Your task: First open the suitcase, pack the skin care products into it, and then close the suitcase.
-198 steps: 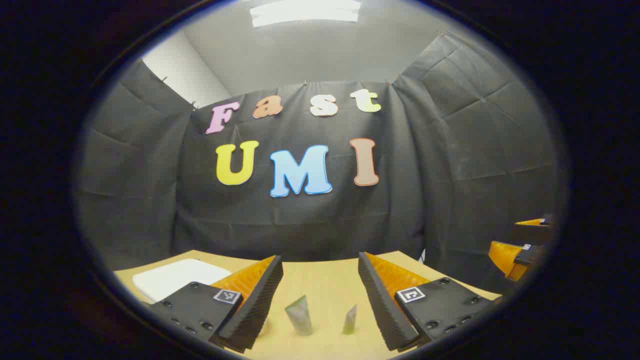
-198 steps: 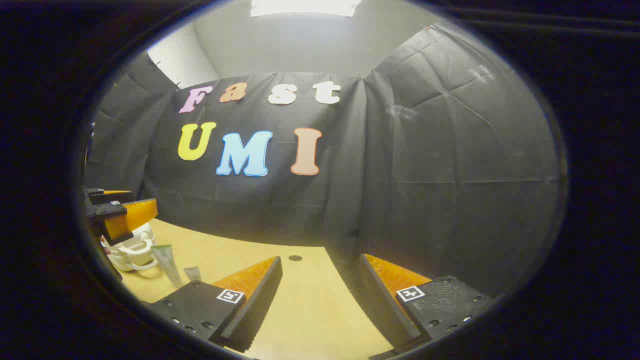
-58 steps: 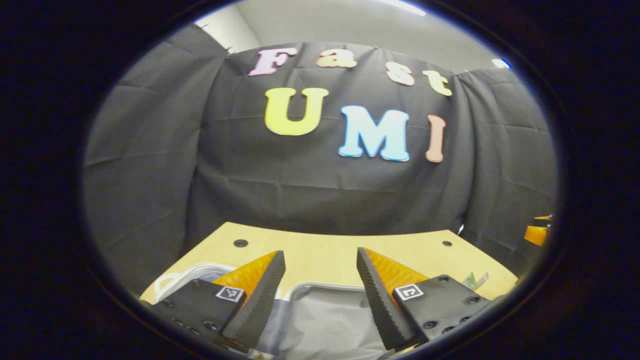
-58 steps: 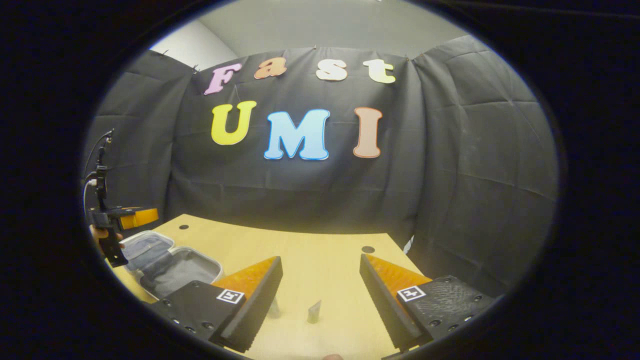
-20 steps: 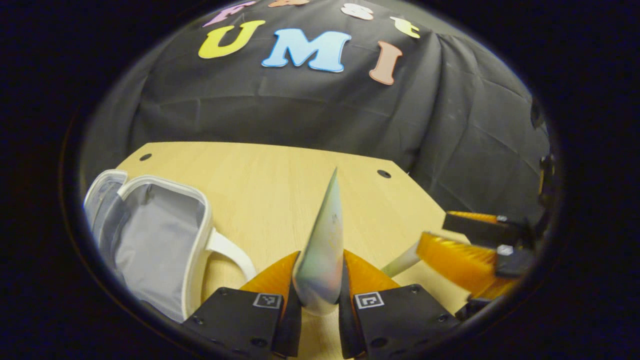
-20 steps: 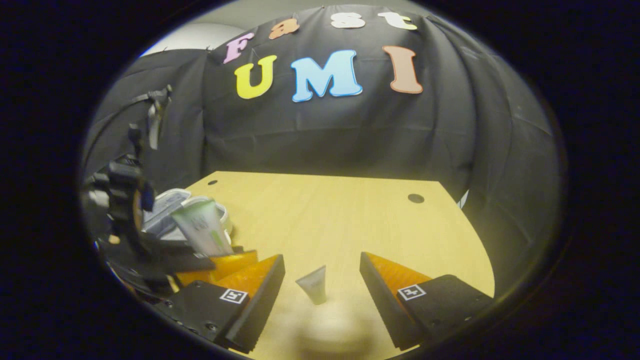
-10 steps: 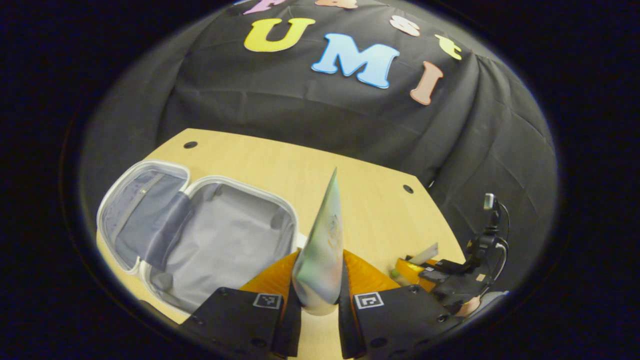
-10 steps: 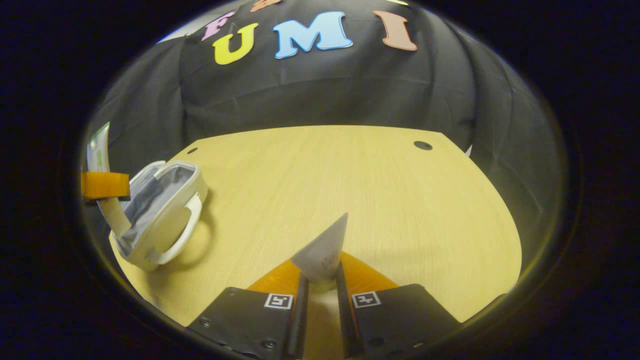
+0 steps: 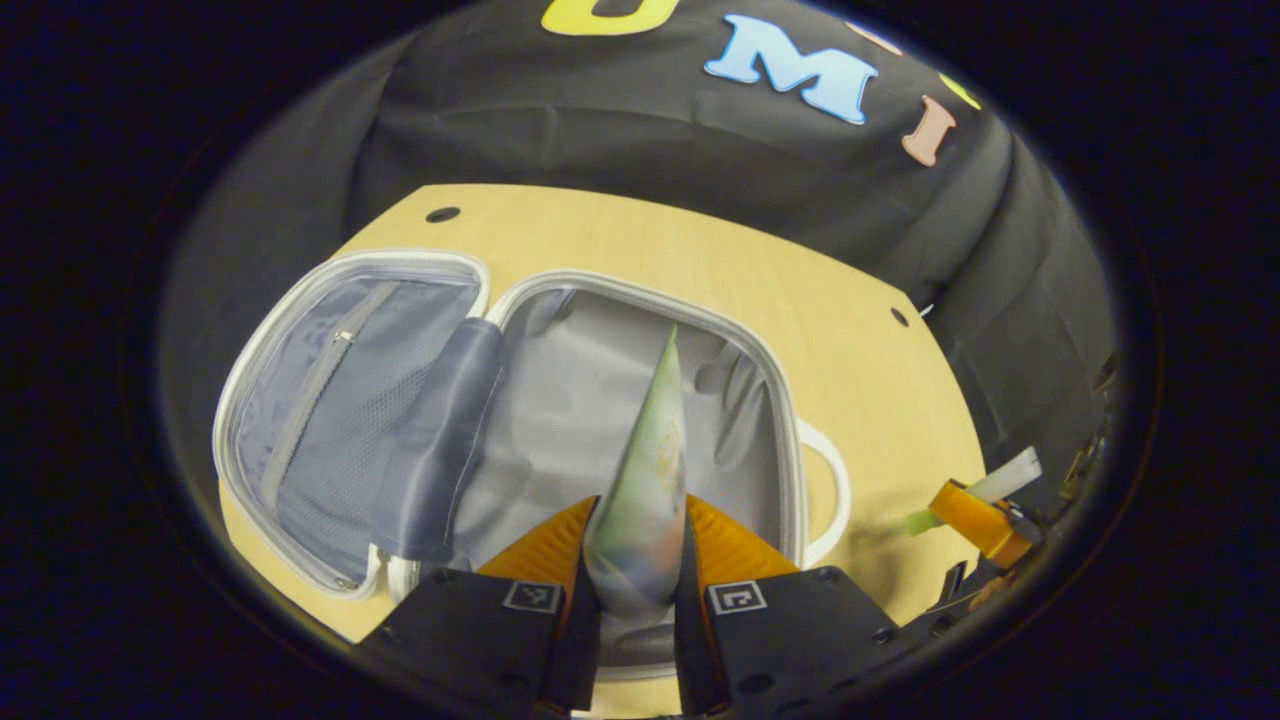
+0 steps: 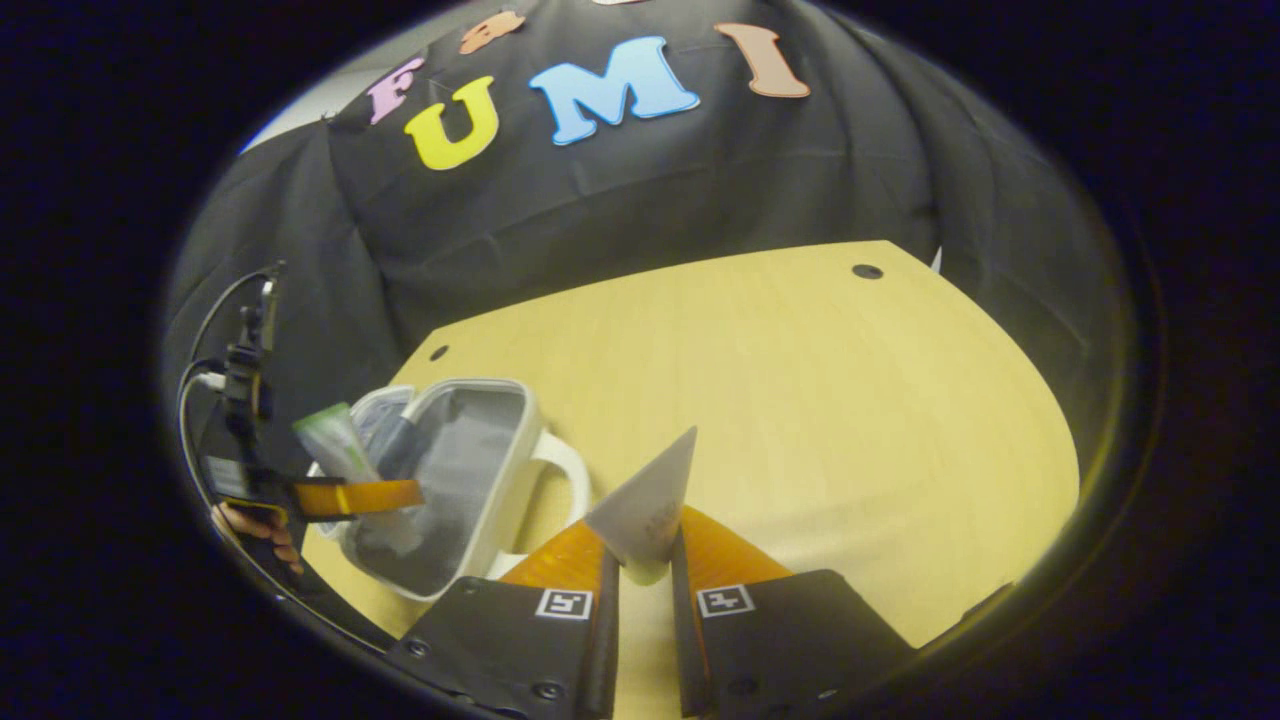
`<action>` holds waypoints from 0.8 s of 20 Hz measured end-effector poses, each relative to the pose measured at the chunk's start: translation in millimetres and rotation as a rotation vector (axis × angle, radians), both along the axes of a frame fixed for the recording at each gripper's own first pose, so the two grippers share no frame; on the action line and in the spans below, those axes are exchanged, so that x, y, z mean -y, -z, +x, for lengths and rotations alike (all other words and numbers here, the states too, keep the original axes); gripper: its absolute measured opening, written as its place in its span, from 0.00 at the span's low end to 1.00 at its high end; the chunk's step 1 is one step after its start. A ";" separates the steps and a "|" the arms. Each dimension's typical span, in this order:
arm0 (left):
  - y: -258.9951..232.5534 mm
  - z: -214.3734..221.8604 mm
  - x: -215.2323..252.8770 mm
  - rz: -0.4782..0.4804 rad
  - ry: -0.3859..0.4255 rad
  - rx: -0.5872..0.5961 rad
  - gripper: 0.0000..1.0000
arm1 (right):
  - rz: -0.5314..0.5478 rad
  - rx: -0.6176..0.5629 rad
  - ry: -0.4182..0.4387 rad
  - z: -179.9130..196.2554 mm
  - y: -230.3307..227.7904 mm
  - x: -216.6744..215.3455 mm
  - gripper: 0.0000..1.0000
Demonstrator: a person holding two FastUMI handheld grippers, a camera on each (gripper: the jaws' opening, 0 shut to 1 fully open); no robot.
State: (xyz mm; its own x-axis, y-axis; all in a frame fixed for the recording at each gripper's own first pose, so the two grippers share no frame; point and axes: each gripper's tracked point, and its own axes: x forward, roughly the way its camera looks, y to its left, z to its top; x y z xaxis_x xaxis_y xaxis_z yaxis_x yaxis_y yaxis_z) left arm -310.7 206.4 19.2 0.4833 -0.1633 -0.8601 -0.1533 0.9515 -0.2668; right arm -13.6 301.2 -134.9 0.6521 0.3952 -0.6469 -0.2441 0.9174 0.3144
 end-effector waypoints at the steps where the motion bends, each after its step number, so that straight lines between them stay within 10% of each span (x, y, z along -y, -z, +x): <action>1: 3.1 -1.8 -5.1 0.009 0.014 -0.005 0.41 | 0.008 0.009 -0.019 -6.2 -7.5 -16.5 0.23; 3: -5.5 2.9 -17.8 0.035 0.036 0.036 0.46 | 0.016 0.020 -0.060 -14.9 -19.2 -47.4 0.23; 6: -34.3 8.1 -35.5 0.055 0.070 0.146 0.94 | 0.017 0.019 -0.136 -25.8 -25.6 -92.6 0.23; 16: -86.3 -40.5 -187.7 0.103 -0.198 0.280 0.88 | -0.058 -0.114 -0.305 -32.1 37.0 -176.0 0.27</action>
State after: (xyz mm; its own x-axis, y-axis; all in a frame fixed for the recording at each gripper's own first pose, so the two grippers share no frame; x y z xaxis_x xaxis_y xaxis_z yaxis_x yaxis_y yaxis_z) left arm -351.2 394.1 105.4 0.7165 0.0373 -0.6965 -0.2716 0.9347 -0.2293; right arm -45.7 477.2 -171.9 0.4312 0.5215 -0.7363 -0.4769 0.8245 0.3046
